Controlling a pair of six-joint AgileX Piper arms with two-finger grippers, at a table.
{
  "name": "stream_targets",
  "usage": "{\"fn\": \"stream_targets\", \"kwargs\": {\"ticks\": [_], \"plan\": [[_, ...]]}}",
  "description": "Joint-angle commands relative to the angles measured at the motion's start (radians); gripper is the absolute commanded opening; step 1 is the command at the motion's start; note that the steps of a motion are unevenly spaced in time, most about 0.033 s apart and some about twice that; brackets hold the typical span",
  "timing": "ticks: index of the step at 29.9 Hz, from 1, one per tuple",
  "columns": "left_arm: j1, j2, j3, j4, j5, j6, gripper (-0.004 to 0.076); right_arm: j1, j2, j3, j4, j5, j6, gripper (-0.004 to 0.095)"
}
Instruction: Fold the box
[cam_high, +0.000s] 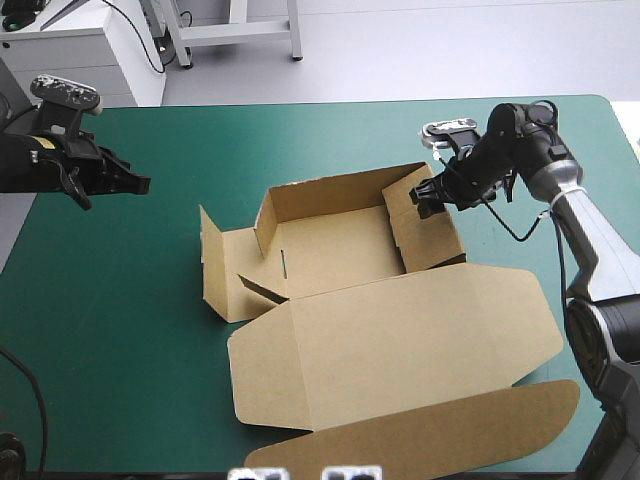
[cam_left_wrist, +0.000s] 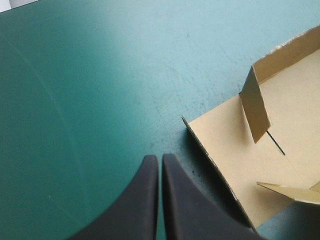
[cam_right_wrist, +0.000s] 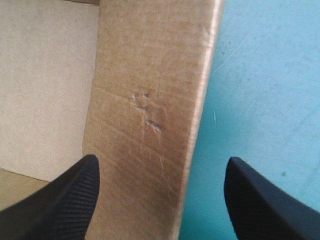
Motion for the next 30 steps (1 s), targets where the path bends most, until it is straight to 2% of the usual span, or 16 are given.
{"fn": "stream_targets", "kwargs": {"ticks": [1,13,20,21,24,29,30], "plan": [[-0.001,-0.03,-0.02,-0.025,-0.049,0.0,0.0006,-0.004,-0.07,-0.036,-0.002,0.027,-0.006,0.0657],[-0.001,-0.03,-0.02,-0.027,-0.035,0.0,0.0006,0.014,-0.061,0.098,-0.025,0.027,-0.017,0.0657],[-0.001,-0.03,-0.02,-0.027,-0.033,-0.005,0.0006,0.062,0.026,0.104,-0.098,0.025,-0.001,0.0628],[-0.001,-0.03,-0.02,-0.027,-0.03,-0.005,0.0006,0.069,0.038,0.104,-0.118,0.025,0.015,0.0602],[-0.001,-0.03,-0.02,-0.027,-0.02,-0.005,0.0006,0.08,0.064,0.104,-0.155,0.025,0.058,0.043],[-0.001,-0.03,-0.02,-0.027,-0.014,-0.005,0.0006,0.08,0.057,0.1,-0.138,0.025,0.055,0.0009],[-0.001,-0.03,-0.02,-0.03,-0.014,-0.006,0.0006,0.08,0.053,0.1,-0.14,0.025,0.053,-0.0014]]}}
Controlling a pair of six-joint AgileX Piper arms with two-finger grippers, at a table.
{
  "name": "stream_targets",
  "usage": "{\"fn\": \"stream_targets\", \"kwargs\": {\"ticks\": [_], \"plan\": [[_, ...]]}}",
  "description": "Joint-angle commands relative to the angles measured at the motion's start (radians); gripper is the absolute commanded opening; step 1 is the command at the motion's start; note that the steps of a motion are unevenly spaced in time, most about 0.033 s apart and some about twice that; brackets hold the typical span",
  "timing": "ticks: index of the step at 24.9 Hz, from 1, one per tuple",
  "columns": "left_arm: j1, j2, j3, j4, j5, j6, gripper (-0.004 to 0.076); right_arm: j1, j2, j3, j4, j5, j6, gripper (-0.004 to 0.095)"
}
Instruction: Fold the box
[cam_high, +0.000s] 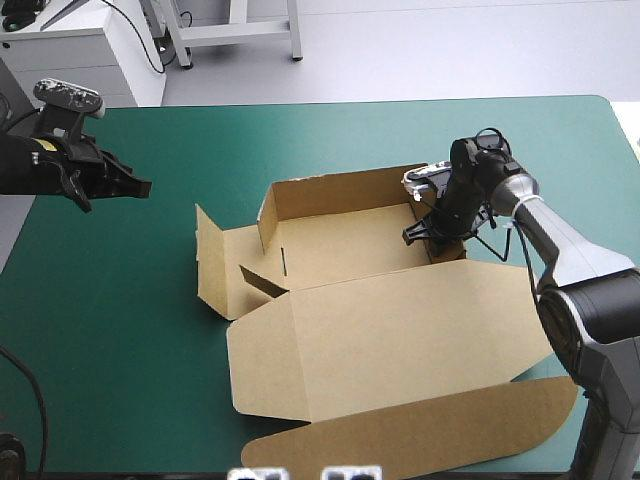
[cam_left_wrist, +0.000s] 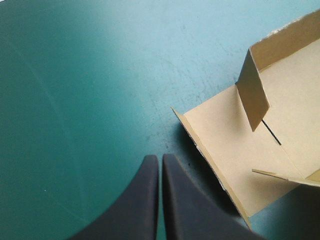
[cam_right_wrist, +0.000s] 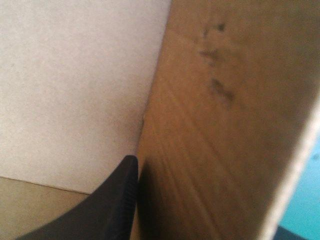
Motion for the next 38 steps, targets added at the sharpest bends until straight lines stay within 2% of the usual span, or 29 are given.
{"fn": "stream_targets", "kwargs": {"ticks": [1,8,13,19,23,27,29,32,38], "plan": [[-0.001,-0.03,-0.022,-0.037,-0.04,-0.007,0.0006,-0.001,-0.051,-0.02,0.02,0.026,-0.003,-0.0014],[-0.001,-0.03,0.009,-0.035,-0.046,-0.007,0.0006,-0.007,-0.139,-0.064,0.015,0.026,-0.012,-0.0018],[-0.001,-0.03,0.028,-0.011,-0.055,-0.015,0.0006,-0.055,-0.244,-0.066,0.025,0.026,-0.036,-0.002],[-0.001,-0.03,0.051,0.067,-0.091,-0.051,0.0006,-0.209,-0.413,-0.066,0.152,0.026,-0.093,-0.002],[-0.001,-0.029,0.149,0.038,-0.184,-0.056,0.0006,-0.237,-0.458,-0.066,0.204,0.026,-0.116,-0.002],[-0.001,-0.026,0.272,-0.1,-0.329,-0.053,0.0006,-0.237,-0.46,-0.066,0.28,0.026,-0.144,-0.002],[-0.001,-0.021,0.315,-0.184,-0.362,-0.048,0.0006,-0.237,-0.46,-0.066,0.299,0.026,-0.151,-0.002],[-0.001,-0.007,0.36,-0.361,-0.373,0.003,0.0006,-0.237,-0.46,-0.066,0.305,0.026,-0.158,-0.002],[-0.001,0.023,0.375,-0.728,-0.275,0.224,0.0006,-0.234,-0.46,-0.066,0.307,0.026,-0.158,-0.002]]}}
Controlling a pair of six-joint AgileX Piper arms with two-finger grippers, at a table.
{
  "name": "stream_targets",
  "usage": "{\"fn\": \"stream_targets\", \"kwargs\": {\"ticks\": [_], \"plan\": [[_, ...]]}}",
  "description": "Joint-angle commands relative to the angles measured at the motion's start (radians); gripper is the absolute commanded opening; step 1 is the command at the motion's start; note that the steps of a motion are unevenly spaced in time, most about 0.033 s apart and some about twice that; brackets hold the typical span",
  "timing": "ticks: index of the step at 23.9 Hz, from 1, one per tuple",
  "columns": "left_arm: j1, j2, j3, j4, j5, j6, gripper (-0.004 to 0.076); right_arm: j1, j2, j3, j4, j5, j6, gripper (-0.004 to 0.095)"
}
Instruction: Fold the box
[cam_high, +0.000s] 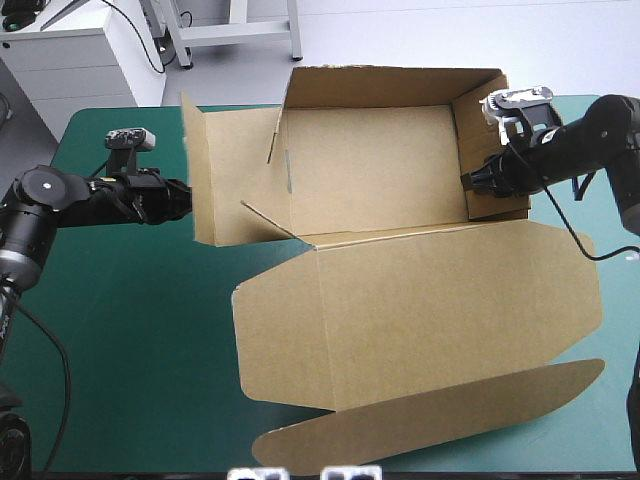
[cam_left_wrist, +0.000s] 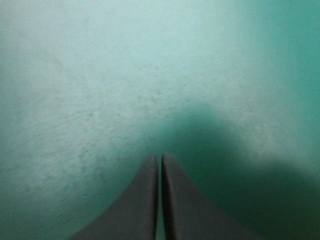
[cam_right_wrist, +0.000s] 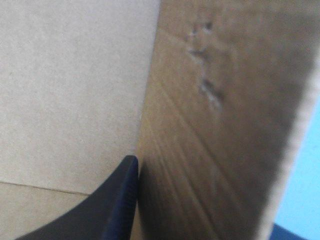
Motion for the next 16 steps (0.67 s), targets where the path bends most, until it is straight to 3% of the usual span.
{"fn": "stream_targets", "kwargs": {"ticks": [1,8,13,16], "plan": [[-0.001,-0.026,-0.027,-0.234,0.012,0.084,0.0006,-0.006,-0.044,-0.029,0.051,0.006,-0.001,-0.002],[-0.001,-0.026,-0.027,-0.478,0.165,0.241,0.0006,-0.002,-0.042,-0.029,0.053,0.006,-0.001,-0.0017],[-0.001,-0.026,-0.027,-0.581,0.31,0.242,0.0006,0.078,-0.036,-0.029,-0.027,-0.037,0.052,-0.0017],[-0.005,-0.026,-0.027,-0.613,0.339,0.245,0.0012,0.123,-0.021,-0.029,-0.041,-0.047,0.068,-0.0017]]}}
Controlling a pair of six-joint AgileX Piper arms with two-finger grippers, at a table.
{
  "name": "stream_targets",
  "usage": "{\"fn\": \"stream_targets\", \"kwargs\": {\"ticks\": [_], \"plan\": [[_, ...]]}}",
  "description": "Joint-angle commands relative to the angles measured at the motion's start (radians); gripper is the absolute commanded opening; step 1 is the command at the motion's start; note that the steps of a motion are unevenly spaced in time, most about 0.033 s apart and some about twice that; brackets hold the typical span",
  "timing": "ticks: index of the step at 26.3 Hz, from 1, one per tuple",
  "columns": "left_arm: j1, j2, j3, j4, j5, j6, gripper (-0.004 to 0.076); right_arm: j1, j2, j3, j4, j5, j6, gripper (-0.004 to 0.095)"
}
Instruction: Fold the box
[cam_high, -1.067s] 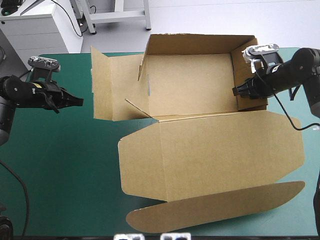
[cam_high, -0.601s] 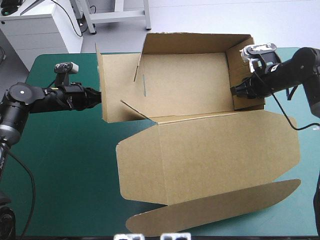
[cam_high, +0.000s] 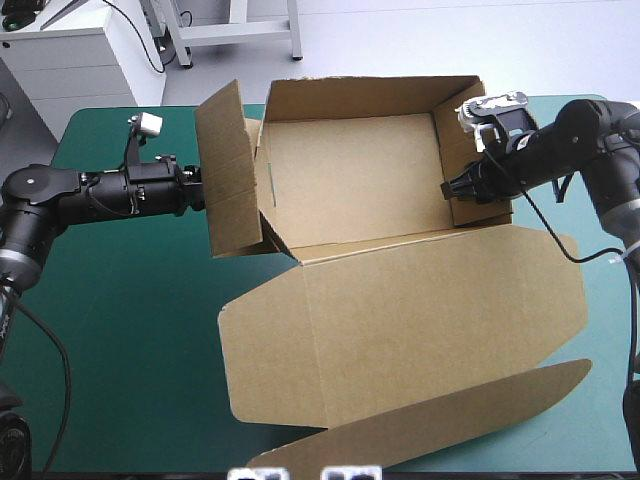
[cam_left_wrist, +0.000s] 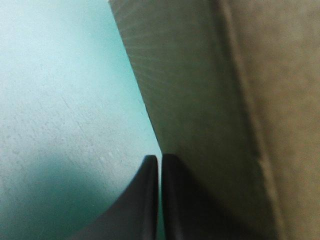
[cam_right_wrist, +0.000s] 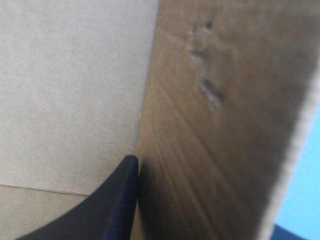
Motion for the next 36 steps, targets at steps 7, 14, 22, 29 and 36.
{"fn": "stream_targets", "kwargs": {"ticks": [7,14,22,29,36], "plan": [[-0.061,-0.031,-0.027,-0.128,0.081,0.065,0.037,0.072,-0.012,-0.029,-0.032,-0.065,0.063,-0.0017],[-0.061,-0.031,-0.027,-0.183,0.081,0.081,0.0595,0.074,-0.011,-0.029,-0.056,-0.081,0.094,-0.0016],[-0.063,-0.031,-0.028,-0.194,0.074,0.06,0.0594,0.124,-0.003,-0.029,-0.129,-0.137,0.16,-0.0016],[-0.077,-0.031,-0.088,-0.008,0.009,-0.072,0.058,0.162,0.015,-0.031,-0.17,-0.163,0.206,-0.0016],[-0.233,-0.031,-0.271,0.371,-0.137,-0.342,0.0538,0.166,0.022,-0.033,-0.173,-0.171,0.232,-0.0016]]}}
